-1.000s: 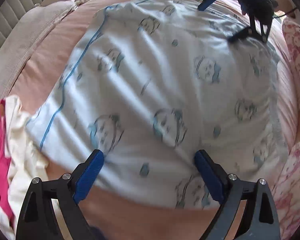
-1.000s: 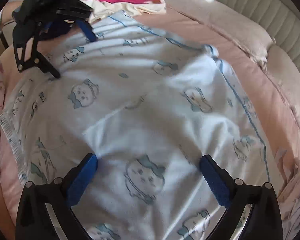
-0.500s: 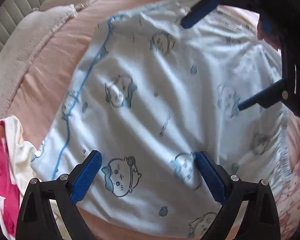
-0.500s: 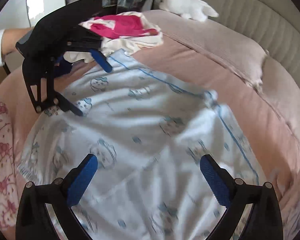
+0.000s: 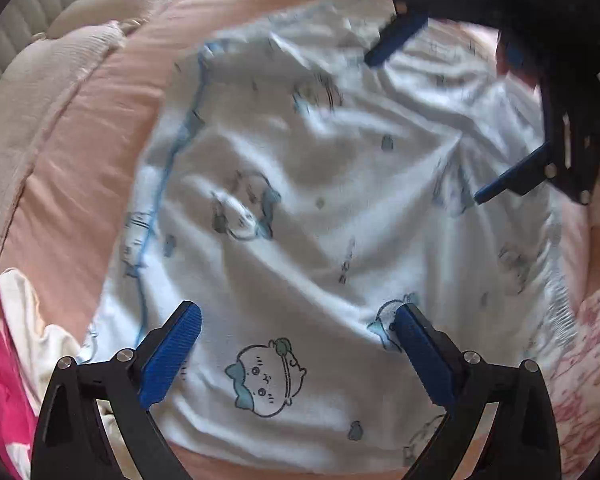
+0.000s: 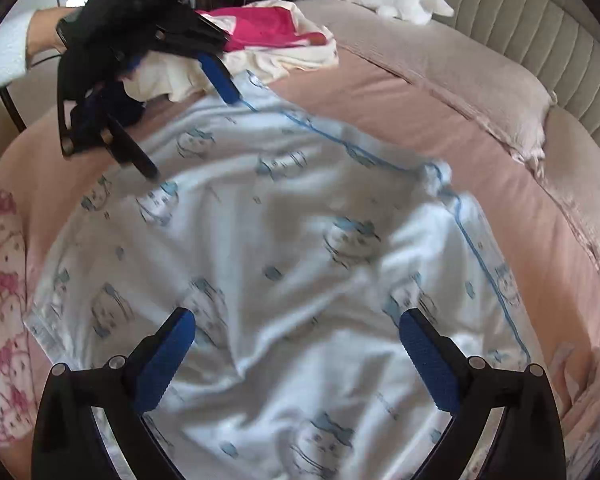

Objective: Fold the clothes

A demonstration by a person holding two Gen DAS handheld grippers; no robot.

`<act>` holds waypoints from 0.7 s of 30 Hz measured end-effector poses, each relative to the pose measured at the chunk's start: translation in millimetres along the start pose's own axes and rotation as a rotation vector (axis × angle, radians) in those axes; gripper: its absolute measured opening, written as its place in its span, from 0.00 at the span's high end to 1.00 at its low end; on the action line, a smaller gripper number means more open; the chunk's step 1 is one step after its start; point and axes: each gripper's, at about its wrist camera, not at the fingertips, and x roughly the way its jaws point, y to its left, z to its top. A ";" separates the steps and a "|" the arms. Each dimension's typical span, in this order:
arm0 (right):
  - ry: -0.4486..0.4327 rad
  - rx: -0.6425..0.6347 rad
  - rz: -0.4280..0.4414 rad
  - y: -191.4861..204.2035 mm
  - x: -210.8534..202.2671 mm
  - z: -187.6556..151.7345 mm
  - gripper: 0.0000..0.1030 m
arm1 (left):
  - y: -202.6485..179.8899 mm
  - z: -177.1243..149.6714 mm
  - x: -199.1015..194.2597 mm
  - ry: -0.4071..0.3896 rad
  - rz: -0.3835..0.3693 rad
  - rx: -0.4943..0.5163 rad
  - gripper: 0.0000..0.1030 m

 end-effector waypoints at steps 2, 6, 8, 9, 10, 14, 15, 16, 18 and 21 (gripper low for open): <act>0.022 0.006 -0.013 -1.2 1.8 -4.1 0.01 | 8.4 -15.7 -6.9 0.015 0.001 0.034 0.01; 0.047 0.054 -0.031 -14.4 -6.1 -23.1 0.02 | 28.5 -44.3 -25.6 0.127 0.054 -0.039 0.01; 0.030 0.094 -0.030 -22.8 -15.4 -32.9 0.01 | 18.9 -36.8 -42.2 0.030 0.000 -0.065 0.01; -0.010 0.128 -0.025 -27.5 -24.5 -37.4 0.01 | 8.3 -28.3 -47.3 -0.028 -0.035 -0.062 0.01; -0.042 0.157 -0.028 -30.8 -31.5 -41.2 0.00 | -5.0 -19.2 -46.4 -0.060 -0.068 -0.052 0.01; 0.041 0.118 0.009 -14.5 -25.4 -57.6 0.00 | -61.5 -12.6 -14.6 0.004 -0.054 0.088 0.01; 0.084 0.077 -0.009 -8.9 -24.0 -69.1 0.00 | -70.1 -18.7 -7.0 0.043 -0.033 0.112 0.00; 0.126 0.036 -0.027 -3.3 -22.6 -80.7 0.01 | -64.6 -30.0 -11.8 0.053 -0.033 0.072 0.00; 0.183 0.079 -0.043 -11.9 -35.6 -107.3 0.00 | -53.7 -52.0 -22.1 0.077 -0.030 -0.009 0.00; 0.246 0.174 -0.070 -28.8 -60.4 -145.5 0.00 | -50.5 -60.7 -43.6 0.104 -0.005 -0.091 0.00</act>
